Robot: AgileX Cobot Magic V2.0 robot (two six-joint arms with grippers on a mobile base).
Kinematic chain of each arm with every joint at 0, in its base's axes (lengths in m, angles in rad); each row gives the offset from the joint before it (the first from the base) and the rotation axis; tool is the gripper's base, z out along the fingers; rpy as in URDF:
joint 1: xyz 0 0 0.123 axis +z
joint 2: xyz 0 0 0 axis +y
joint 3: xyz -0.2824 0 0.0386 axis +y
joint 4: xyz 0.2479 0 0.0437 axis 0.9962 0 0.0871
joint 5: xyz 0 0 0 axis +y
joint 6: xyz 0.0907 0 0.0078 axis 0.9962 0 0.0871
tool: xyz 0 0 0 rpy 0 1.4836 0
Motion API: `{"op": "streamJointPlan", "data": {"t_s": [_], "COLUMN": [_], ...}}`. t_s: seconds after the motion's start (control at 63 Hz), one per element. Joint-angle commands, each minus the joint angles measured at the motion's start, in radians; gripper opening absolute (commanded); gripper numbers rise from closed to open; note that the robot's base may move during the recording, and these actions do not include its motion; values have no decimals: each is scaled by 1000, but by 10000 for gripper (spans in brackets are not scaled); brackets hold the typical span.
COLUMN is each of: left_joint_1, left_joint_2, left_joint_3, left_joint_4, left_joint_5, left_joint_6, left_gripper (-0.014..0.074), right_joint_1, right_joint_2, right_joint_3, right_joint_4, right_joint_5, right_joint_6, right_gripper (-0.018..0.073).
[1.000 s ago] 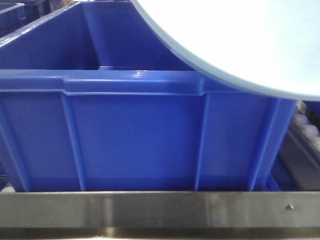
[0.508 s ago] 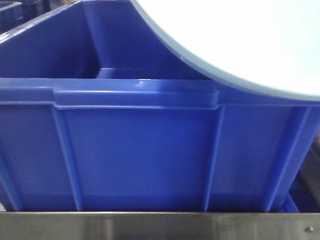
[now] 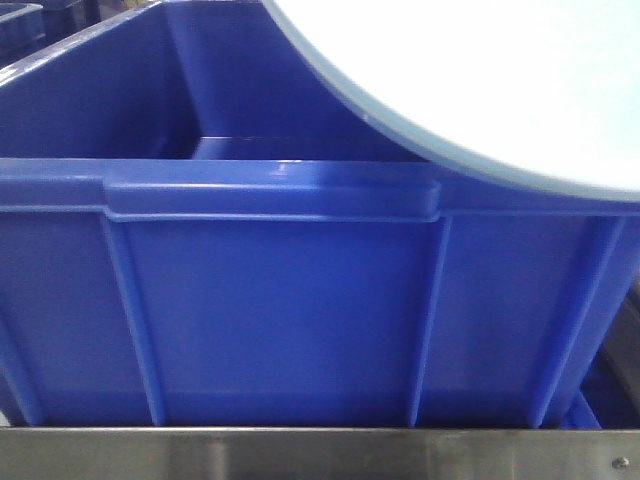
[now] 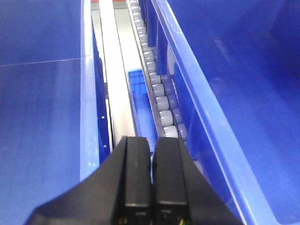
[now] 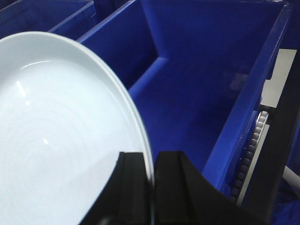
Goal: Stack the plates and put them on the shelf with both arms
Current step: 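Lower the plate stack into the large blue bin with the right gripper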
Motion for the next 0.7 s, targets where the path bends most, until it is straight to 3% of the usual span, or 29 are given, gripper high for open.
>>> {"op": "streamJointPlan", "data": {"t_s": [0.0, 0.254, 0.381, 0.682], "left_joint_1": [-6, -6, -6, -6], "left_joint_2": [6, 6, 6, 6], "left_joint_3": [-28, -28, -28, -28], "left_joint_4": [-9, -9, -9, -9], "left_joint_5": [-86, -86, -86, -86], "left_joint_6": [-9, -9, -9, -9], "left_gripper": [84, 84, 84, 84], "right_joint_1": [0, 0, 0, 0], "right_joint_2": [-2, 6, 72, 425], "right_joint_3": [-33, -58, -141, -456], "right_joint_4": [23, 23, 21, 21], "right_joint_5": [-90, -132, -141, 45], "right_joint_6": [-2, -7, -70, -192], "right_gripper": [57, 57, 57, 57]}}
